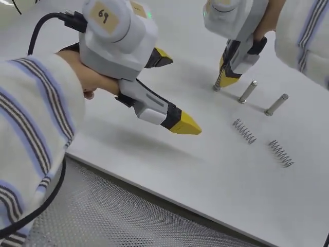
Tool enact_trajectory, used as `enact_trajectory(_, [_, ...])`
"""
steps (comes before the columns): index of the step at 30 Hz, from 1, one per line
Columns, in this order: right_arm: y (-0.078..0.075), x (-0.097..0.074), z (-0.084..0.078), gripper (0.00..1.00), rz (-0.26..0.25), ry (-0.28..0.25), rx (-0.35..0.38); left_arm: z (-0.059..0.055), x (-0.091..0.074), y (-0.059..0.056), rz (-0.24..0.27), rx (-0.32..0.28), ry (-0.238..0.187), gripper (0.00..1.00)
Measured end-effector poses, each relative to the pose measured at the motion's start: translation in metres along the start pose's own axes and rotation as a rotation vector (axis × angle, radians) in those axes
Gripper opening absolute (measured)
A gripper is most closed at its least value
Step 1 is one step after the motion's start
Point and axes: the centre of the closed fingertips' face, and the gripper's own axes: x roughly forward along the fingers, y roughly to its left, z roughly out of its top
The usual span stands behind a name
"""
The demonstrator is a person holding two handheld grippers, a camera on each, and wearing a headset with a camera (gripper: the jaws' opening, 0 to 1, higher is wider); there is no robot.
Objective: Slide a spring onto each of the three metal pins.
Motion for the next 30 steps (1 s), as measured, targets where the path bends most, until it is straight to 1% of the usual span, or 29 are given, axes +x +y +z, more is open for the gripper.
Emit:
enact_trajectory(2, [0.000, 0.001, 0.000, 0.08, -0.001, -0.001, 0.003, -0.002, 0.000, -0.001, -0.003, 0.000, 0.007, 0.94])
enact_trajectory(5, [-0.002, 0.006, 0.000, 0.08, 0.006, -0.003, 0.010, -0.004, 0.001, -0.002, -0.011, -0.014, 0.010, 0.94])
enact_trajectory(7, [-0.003, 0.007, 0.000, 0.09, 0.008, -0.004, 0.011, -0.005, 0.001, -0.001, -0.009, -0.009, 0.014, 0.93])
enact_trajectory(13, [-0.002, 0.008, 0.000, 0.09, 0.009, -0.007, 0.014, -0.004, 0.001, -0.002, -0.010, -0.010, 0.012, 0.93])
enact_trajectory(17, [0.000, 0.007, -0.001, 0.09, 0.010, -0.001, -0.012, -0.005, 0.001, -0.002, -0.010, -0.013, 0.014, 0.93])
enact_trajectory(21, [0.000, 0.010, -0.002, 0.09, 0.010, 0.001, -0.023, -0.006, 0.002, -0.002, -0.013, -0.013, 0.018, 0.93])
enact_trajectory(23, [-0.001, 0.011, -0.003, 0.10, -0.002, 0.008, -0.030, -0.006, 0.002, -0.001, -0.013, -0.012, 0.021, 0.93])
enact_trajectory(25, [-0.005, 0.011, -0.003, 0.14, -0.033, -0.005, -0.046, -0.007, 0.002, -0.001, -0.014, -0.014, 0.024, 0.93])
enact_trajectory(27, [-0.004, 0.010, -0.003, 0.16, -0.026, -0.010, -0.037, -0.007, 0.002, -0.002, -0.015, -0.017, 0.027, 0.93])
enact_trajectory(30, [-0.005, 0.008, -0.001, 0.14, -0.018, -0.018, -0.036, -0.007, 0.002, -0.003, -0.019, -0.016, 0.033, 0.91])
